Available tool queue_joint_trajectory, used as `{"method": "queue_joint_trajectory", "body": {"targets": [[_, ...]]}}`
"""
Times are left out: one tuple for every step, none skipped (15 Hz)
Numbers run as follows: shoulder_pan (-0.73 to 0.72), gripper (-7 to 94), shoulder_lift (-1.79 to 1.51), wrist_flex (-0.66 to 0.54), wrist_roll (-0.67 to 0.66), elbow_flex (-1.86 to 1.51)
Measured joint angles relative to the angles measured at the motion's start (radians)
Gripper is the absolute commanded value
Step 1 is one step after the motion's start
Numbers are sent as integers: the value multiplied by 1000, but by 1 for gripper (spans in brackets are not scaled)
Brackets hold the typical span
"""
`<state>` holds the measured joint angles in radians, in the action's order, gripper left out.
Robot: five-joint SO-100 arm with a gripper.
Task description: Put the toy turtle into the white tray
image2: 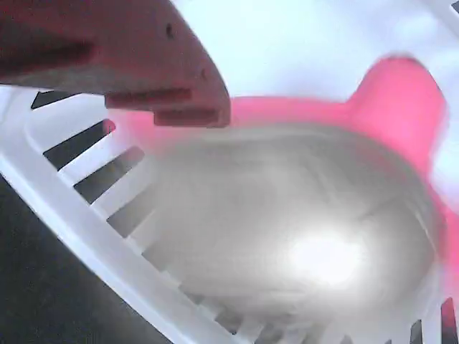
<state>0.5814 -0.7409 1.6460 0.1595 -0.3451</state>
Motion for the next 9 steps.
{"method": "queue_joint_trajectory", "body": {"targets": [[0,52,0,0,0,0],[0,52,0,0,0,0],[-5,52,0,0,0,0],[-11,52,0,0,0,0],[-17,51,0,0,0,0],[-18,43,0,0,0,0],[-18,28,0,0,0,0],[-18,14,0,-5,3,-5],[-17,3,0,-18,9,-21]]}}
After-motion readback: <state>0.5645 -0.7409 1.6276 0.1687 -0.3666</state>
